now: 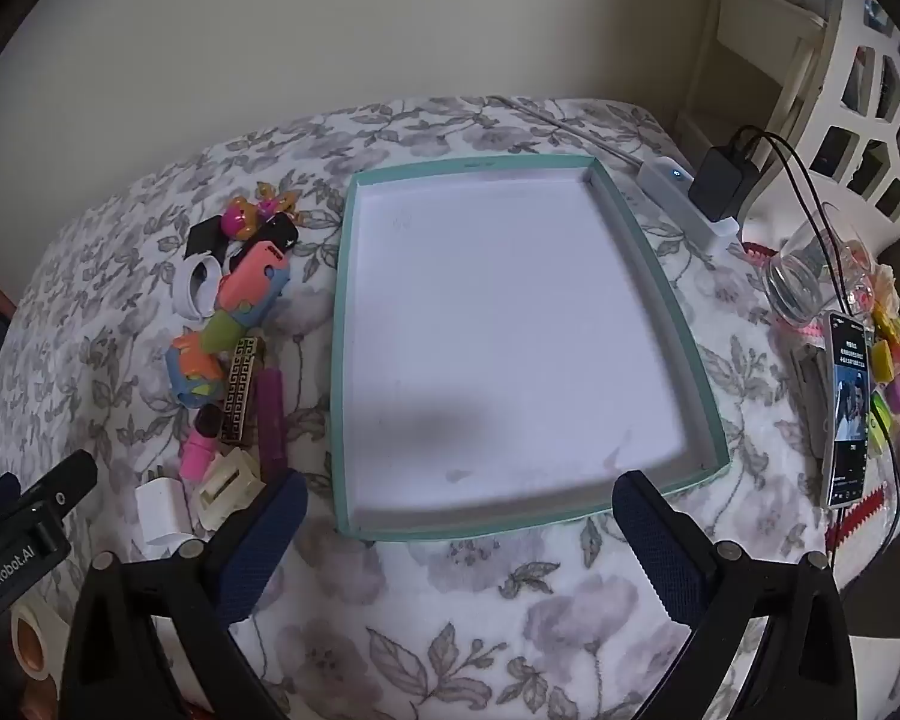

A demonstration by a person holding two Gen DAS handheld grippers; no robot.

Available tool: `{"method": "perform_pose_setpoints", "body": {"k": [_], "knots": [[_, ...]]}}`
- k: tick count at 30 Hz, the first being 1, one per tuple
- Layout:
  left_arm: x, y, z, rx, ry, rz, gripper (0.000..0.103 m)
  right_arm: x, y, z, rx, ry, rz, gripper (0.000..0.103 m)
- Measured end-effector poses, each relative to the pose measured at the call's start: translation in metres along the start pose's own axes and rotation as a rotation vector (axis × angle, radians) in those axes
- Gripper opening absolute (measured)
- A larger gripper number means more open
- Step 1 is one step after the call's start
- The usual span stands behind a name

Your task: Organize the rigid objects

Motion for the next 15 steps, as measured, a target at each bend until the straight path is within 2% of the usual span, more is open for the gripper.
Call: {"method": "perform_pose_setpoints", "body": {"k": [15], "knots": [[-0.0026,0.0042,-0.0028,0.009,0.004,0.000,0.103,0.0016,-0.0007,0.0006,-0.005,-0.004,-0.003,0.103]]}}
Point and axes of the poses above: each gripper's, at about its wrist camera, not at the fingertips, and z roughly against the way its jaws point, y to its left, x to its top, the point moved 4 cm from there along -z, roughly the way its jaws point, and after that the axes turned 4 degrees about y, right-handed, at the moved point
